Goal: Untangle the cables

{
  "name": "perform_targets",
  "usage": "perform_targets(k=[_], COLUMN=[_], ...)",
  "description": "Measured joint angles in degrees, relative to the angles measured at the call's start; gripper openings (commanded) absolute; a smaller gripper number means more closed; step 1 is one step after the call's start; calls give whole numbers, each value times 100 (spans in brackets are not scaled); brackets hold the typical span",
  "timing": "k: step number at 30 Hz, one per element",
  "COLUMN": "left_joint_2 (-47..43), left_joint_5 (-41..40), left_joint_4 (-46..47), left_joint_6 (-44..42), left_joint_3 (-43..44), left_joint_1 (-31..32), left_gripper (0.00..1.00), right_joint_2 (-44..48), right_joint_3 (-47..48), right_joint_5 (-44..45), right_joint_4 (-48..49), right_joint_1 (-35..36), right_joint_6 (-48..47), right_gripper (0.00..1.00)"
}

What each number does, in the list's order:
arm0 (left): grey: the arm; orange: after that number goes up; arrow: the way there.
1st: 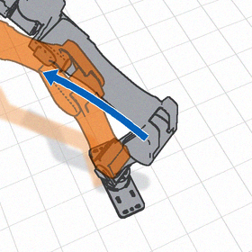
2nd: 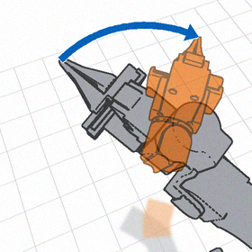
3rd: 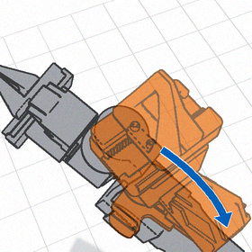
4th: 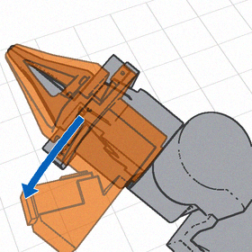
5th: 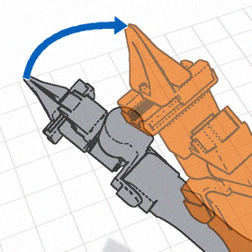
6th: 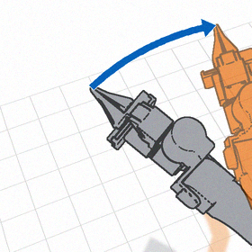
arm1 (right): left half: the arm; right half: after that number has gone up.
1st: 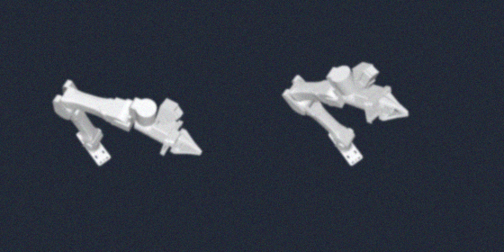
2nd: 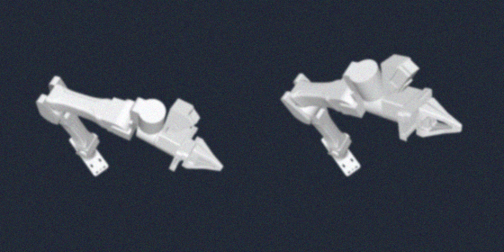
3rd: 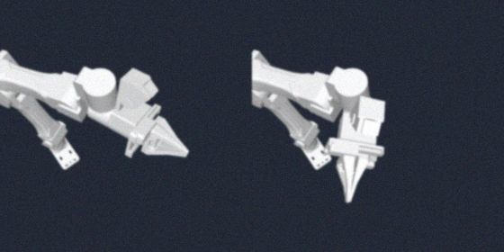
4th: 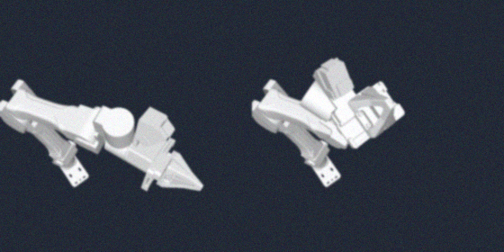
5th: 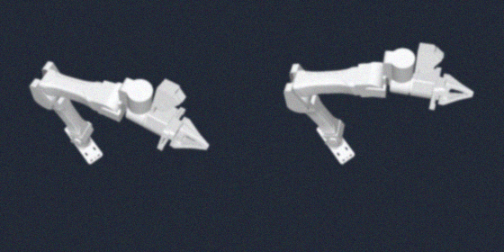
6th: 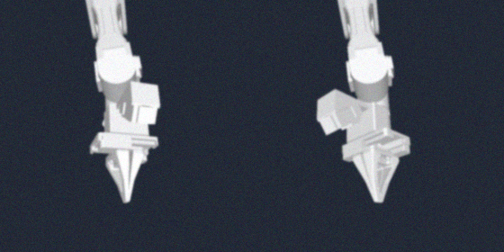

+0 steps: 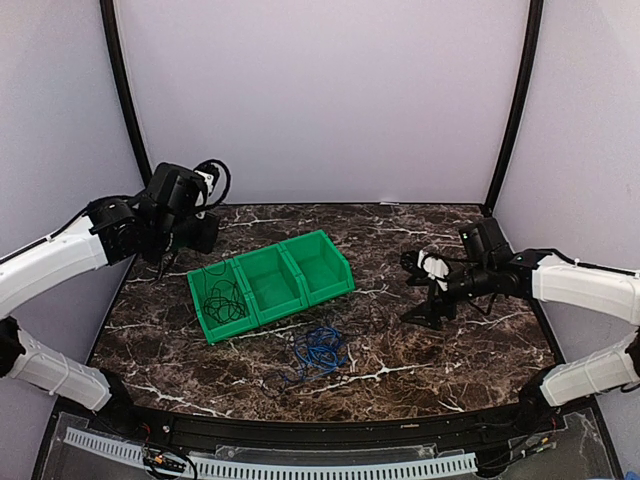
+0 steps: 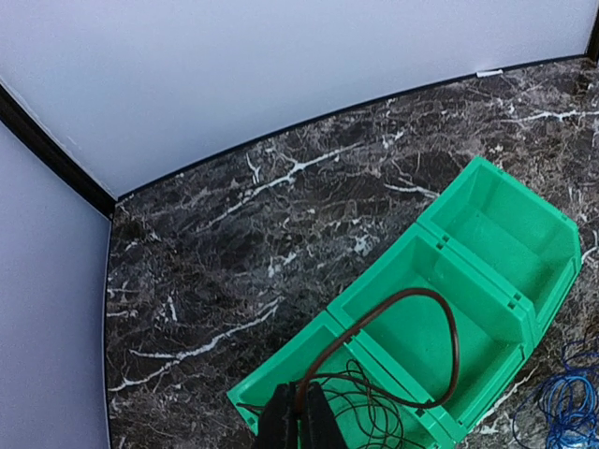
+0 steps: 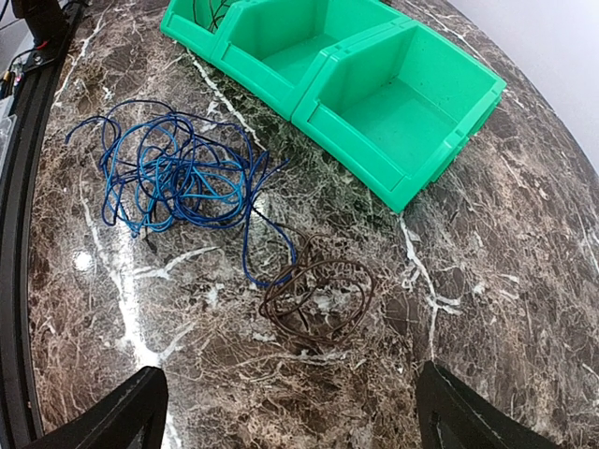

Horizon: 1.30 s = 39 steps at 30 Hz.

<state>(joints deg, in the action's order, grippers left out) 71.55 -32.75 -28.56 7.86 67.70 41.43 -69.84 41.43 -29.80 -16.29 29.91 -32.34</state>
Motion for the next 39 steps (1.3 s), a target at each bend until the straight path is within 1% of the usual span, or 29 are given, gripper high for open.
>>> perform_targets(k=[4,10,19,23,29,34,39], left_joint_2=[15,168,754,890,907,944,1045], left_joint_5=[400,1078,1803,1980,2033,2199,2247], left_joint_4=[13,229,743,791,767,549,380], left_joint_6=[251,492,640,702,981,1331,1563], left_joint_3=[-415,-686,-1215,-1274,-1421,-1641,-1655], left_joint_1=[-186,-483,-796,-861,-881,-883,-883], left_gripper=[0,0,0,0,0,0,0], right_joint_2=[-33,-153,-162,-186,-249,-334,-334], right_joint_3=[0,0,0,0,0,0,0], right_joint_5=[-2,-4,-15,-17,-17,-20,-26], right_joint_4=[0,-22,-42,-42,-46,-87,-87], right_joint_1=[0,0,0,0,0,0,0], right_joint_6=[-24,-61,-114,-133,-162,-173,-177], right_gripper=[93,92,92,91,91,91,91])
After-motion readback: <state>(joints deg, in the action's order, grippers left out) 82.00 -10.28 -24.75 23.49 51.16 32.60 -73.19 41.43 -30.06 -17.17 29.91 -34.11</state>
